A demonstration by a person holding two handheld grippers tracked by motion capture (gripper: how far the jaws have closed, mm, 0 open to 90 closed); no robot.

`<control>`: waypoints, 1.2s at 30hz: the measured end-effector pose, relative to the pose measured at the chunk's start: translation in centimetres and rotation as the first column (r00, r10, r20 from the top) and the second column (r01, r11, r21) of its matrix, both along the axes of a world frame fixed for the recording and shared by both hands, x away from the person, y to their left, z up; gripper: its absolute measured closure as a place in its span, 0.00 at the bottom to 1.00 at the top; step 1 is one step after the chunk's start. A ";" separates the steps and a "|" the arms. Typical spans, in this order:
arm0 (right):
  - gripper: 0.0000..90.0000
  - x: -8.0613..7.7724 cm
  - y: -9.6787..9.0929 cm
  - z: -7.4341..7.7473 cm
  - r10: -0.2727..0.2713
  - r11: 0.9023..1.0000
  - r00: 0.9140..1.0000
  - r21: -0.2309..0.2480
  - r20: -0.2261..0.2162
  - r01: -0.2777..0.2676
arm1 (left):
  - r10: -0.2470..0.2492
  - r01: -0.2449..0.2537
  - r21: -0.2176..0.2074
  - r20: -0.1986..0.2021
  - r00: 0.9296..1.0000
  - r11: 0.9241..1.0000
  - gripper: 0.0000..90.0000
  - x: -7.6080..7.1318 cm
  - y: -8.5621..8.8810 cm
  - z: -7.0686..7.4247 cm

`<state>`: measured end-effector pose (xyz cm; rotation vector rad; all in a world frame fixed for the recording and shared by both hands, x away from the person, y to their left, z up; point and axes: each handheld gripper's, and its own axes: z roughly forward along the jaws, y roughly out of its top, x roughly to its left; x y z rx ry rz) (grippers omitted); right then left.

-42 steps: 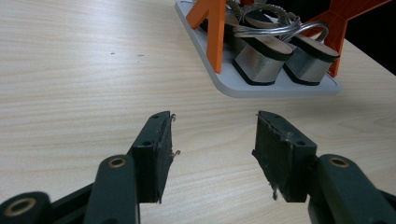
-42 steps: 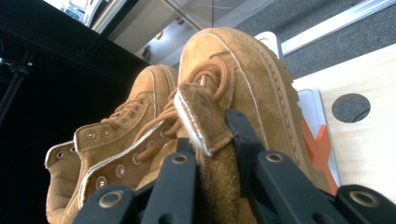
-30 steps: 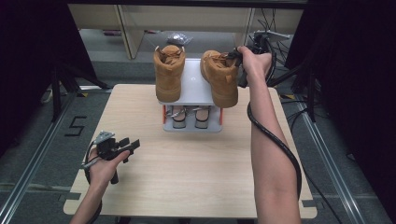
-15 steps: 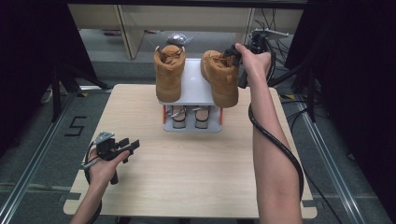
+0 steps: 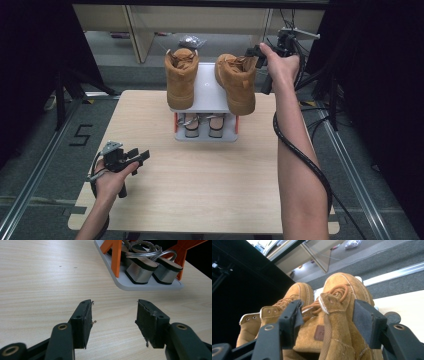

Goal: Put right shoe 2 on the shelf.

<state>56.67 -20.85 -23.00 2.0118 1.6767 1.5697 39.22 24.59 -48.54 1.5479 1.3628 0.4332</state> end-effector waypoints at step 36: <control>1.00 -5.7 -5.5 -8.3 0.117 0.992 0.982 -0.035 -0.147 -0.123 | 0.001 -0.001 0.006 -0.006 1.000 1.000 0.50 -0.1 0.0 -0.2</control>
